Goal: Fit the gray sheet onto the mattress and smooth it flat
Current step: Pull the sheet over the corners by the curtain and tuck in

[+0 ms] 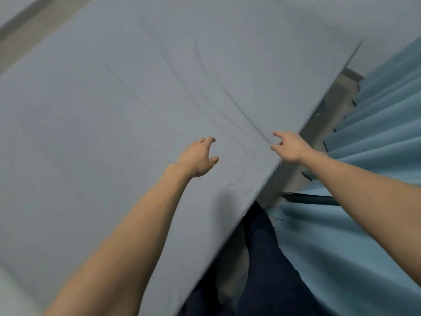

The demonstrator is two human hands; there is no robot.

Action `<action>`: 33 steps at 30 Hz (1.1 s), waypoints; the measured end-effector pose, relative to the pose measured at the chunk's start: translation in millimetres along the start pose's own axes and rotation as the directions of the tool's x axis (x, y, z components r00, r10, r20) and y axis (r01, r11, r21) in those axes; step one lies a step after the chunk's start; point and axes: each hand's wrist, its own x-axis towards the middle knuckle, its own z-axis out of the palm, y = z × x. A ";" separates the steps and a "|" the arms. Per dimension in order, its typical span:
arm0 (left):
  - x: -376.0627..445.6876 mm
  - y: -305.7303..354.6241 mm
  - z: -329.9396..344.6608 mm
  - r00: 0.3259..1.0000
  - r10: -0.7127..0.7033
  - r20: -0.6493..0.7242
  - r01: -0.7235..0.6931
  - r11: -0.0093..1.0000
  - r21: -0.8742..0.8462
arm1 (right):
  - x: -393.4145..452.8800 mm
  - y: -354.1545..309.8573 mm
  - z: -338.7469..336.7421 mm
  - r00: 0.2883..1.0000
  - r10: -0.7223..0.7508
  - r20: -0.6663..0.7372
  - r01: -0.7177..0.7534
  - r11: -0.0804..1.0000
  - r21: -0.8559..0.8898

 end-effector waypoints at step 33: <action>356.8 64.8 282.6 0.987 0.130 0.093 -0.153 0.941 0.303 | 333.9 321.7 135.7 0.887 -0.395 -0.239 0.283 0.874 -0.394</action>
